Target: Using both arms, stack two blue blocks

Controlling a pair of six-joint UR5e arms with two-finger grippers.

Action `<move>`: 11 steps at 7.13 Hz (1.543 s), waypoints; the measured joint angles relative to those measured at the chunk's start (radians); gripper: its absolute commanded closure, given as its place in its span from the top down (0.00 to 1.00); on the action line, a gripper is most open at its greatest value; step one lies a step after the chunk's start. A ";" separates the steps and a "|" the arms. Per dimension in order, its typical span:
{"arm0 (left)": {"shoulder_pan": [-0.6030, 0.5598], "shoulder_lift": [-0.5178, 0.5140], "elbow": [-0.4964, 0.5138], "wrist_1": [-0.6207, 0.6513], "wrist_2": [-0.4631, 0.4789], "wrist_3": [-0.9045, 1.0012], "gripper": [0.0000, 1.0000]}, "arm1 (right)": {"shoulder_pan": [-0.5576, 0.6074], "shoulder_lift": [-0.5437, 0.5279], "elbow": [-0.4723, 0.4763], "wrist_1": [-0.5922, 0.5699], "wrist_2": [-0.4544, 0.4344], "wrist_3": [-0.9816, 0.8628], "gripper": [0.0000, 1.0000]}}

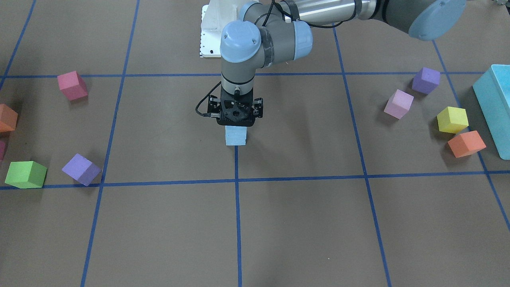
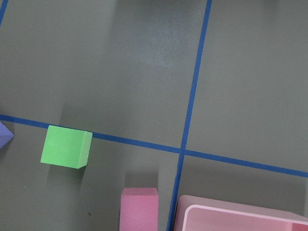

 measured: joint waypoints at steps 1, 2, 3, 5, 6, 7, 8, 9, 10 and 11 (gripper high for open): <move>-0.034 0.017 -0.065 0.035 -0.039 0.016 0.98 | 0.000 0.000 -0.001 0.001 -0.001 0.000 1.00; -0.103 0.046 -0.125 0.074 -0.112 0.070 0.98 | -0.001 0.000 -0.002 0.001 -0.001 0.000 1.00; -0.187 0.105 -0.181 0.098 -0.183 0.159 0.98 | -0.004 0.001 -0.002 0.001 -0.002 0.000 1.00; -0.379 0.266 -0.251 0.111 -0.299 0.417 0.98 | -0.011 0.005 -0.004 -0.001 -0.003 0.001 1.00; -0.481 0.350 -0.263 0.112 -0.346 0.566 0.98 | -0.013 0.006 -0.006 0.000 -0.003 0.001 1.00; -0.578 0.435 -0.263 0.113 -0.369 0.726 0.98 | -0.016 0.007 -0.008 0.001 -0.003 0.002 1.00; -0.687 0.520 -0.238 0.112 -0.394 0.912 0.98 | -0.018 0.008 -0.010 0.002 -0.004 0.002 1.00; -0.794 0.574 -0.180 0.111 -0.432 1.087 0.98 | -0.019 0.008 -0.014 0.004 -0.004 0.001 1.00; -0.885 0.602 -0.105 0.108 -0.462 1.235 0.98 | -0.019 0.008 -0.018 0.005 -0.003 0.001 1.00; -0.953 0.614 -0.028 0.101 -0.474 1.331 0.98 | -0.020 0.007 -0.018 0.005 -0.003 0.000 1.00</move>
